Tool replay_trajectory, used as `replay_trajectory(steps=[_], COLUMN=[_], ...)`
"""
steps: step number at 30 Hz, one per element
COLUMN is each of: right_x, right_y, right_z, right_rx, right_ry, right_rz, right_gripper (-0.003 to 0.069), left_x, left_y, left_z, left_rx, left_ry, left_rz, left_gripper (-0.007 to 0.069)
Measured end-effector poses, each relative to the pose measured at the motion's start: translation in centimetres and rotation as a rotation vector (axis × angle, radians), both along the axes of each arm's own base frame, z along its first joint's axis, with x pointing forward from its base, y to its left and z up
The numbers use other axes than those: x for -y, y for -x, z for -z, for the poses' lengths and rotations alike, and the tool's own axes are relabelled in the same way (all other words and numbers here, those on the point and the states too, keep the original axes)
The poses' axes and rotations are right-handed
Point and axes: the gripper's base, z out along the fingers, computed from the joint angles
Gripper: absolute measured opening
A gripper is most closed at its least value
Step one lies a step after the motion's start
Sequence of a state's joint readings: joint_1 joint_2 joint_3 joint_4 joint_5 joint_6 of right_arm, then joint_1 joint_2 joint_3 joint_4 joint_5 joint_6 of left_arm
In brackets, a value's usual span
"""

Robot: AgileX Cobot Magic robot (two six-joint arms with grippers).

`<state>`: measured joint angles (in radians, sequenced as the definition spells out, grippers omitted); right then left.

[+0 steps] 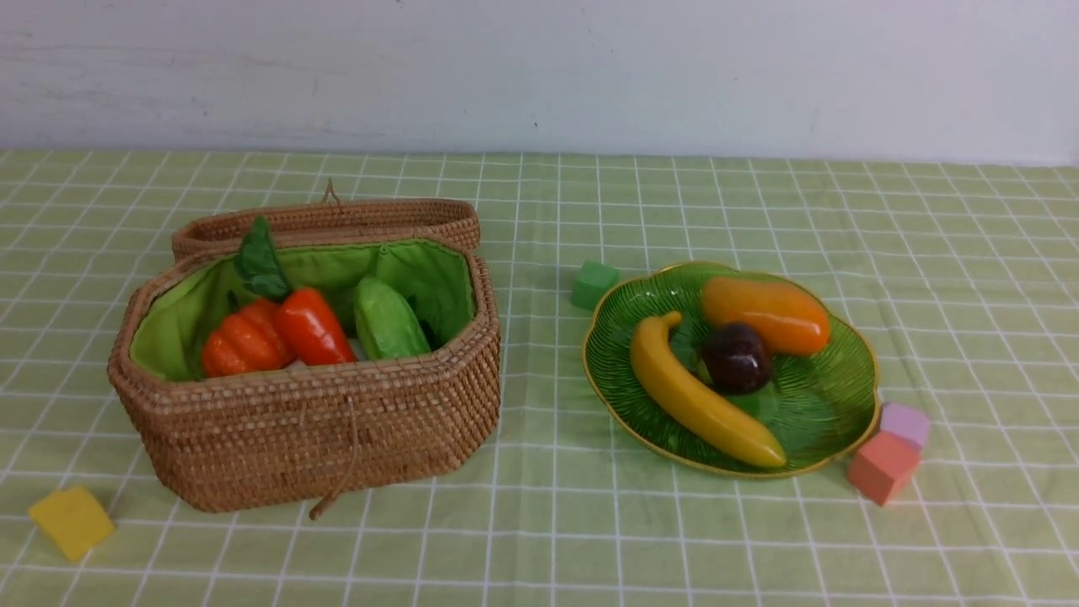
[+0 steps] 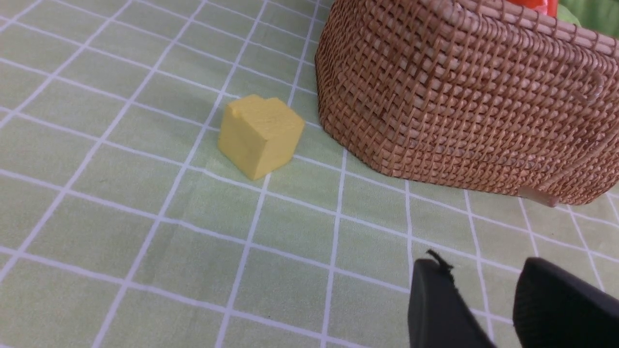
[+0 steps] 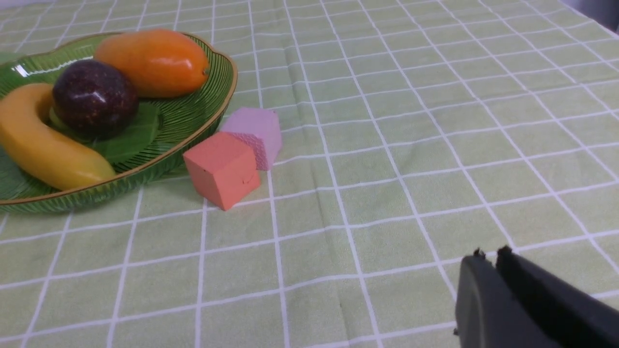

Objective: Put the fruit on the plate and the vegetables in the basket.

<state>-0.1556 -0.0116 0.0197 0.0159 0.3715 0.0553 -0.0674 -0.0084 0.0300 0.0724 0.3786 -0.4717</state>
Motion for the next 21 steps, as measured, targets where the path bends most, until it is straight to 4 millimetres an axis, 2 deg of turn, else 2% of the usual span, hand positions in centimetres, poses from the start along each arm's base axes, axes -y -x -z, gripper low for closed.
replay_trajectory(steps=[21], right_x=[0.0], right_y=[0.0], right_z=[0.0], right_rx=[0.0], right_ry=[-0.001], right_rz=[0.0], right_gripper=[0.0067], left_x=[0.0], left_y=[0.0], left_z=[0.0], left_rx=[0.0], left_ry=[0.0], left_rz=[0.0], left_gripper=[0.0238])
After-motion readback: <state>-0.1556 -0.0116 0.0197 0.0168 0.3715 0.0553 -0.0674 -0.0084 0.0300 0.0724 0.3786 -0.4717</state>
